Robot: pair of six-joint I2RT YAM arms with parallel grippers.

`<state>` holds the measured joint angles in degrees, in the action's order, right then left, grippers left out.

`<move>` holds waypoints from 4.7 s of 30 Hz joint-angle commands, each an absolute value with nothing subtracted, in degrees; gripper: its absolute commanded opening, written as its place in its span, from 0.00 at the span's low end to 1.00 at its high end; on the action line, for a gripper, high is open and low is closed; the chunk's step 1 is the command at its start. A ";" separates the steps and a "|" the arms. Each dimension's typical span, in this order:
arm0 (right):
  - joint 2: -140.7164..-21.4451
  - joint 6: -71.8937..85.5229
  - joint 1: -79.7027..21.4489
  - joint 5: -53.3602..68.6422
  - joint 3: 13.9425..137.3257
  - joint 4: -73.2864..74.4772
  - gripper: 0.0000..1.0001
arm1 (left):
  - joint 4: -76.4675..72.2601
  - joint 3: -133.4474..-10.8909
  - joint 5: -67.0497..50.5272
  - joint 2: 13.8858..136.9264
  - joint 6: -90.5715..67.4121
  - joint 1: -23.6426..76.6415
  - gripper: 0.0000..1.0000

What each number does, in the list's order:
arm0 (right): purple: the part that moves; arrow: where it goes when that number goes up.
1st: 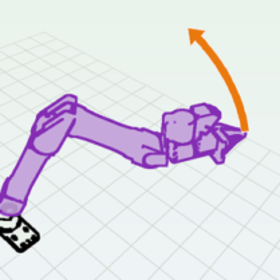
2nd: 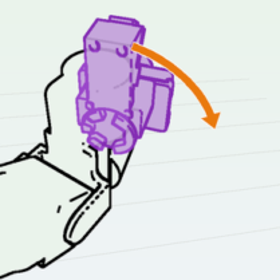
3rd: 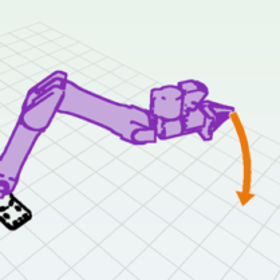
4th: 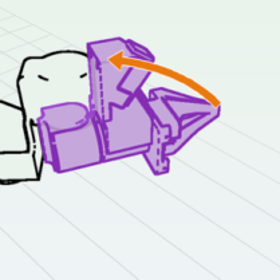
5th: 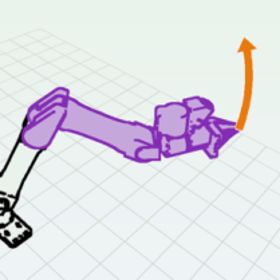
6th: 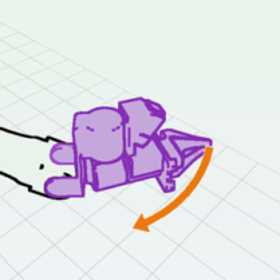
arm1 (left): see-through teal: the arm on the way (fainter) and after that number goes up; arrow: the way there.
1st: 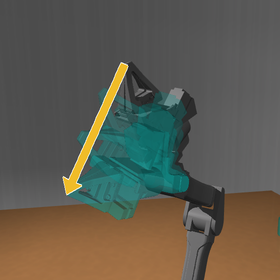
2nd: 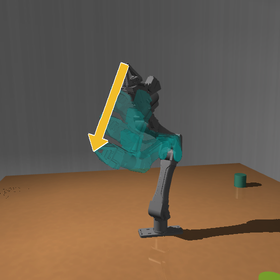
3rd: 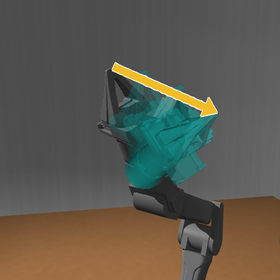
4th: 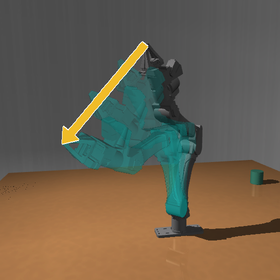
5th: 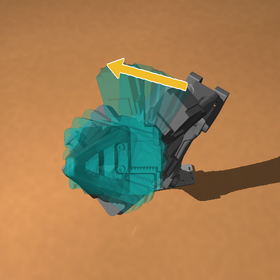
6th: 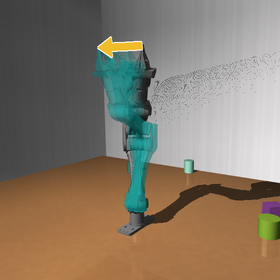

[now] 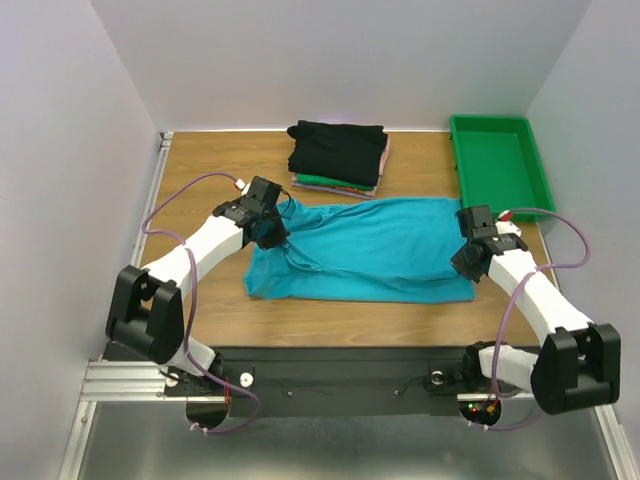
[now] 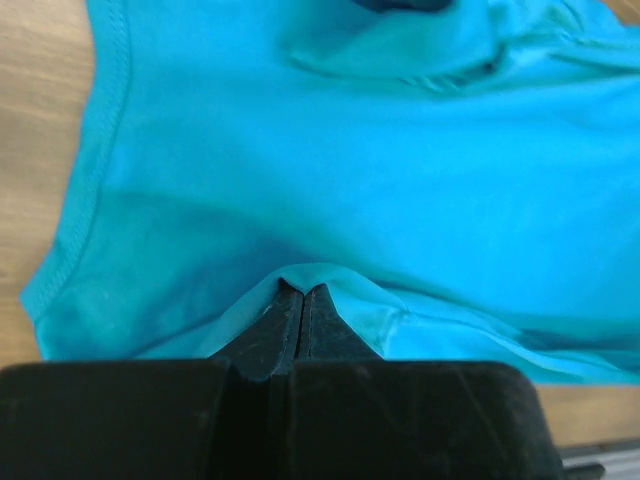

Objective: Fold and stack the t-shirts
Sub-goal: Fold the tshirt

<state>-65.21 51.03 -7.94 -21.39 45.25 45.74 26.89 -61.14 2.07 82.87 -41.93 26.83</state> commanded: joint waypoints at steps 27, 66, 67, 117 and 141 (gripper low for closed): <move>-61.62 40.00 -7.47 -5.27 42.56 27.27 1.00 | 12.23 -55.66 1.16 79.64 -40.69 27.60 0.98; -44.38 44.47 -7.47 2.03 35.68 40.79 1.00 | 22.07 -41.22 -4.91 61.15 -49.05 33.39 0.98; -44.82 44.56 -7.47 1.33 35.86 40.00 1.00 | 21.10 -42.53 -5.97 63.61 -48.35 34.01 0.98; -86.45 34.99 -7.38 -14.59 61.24 25.67 1.00 | 22.94 -81.04 6.60 107.32 -26.10 22.41 0.83; -114.78 33.49 -7.38 -21.27 78.14 23.82 0.92 | 12.65 -77.08 5.62 99.49 -24.78 19.34 0.00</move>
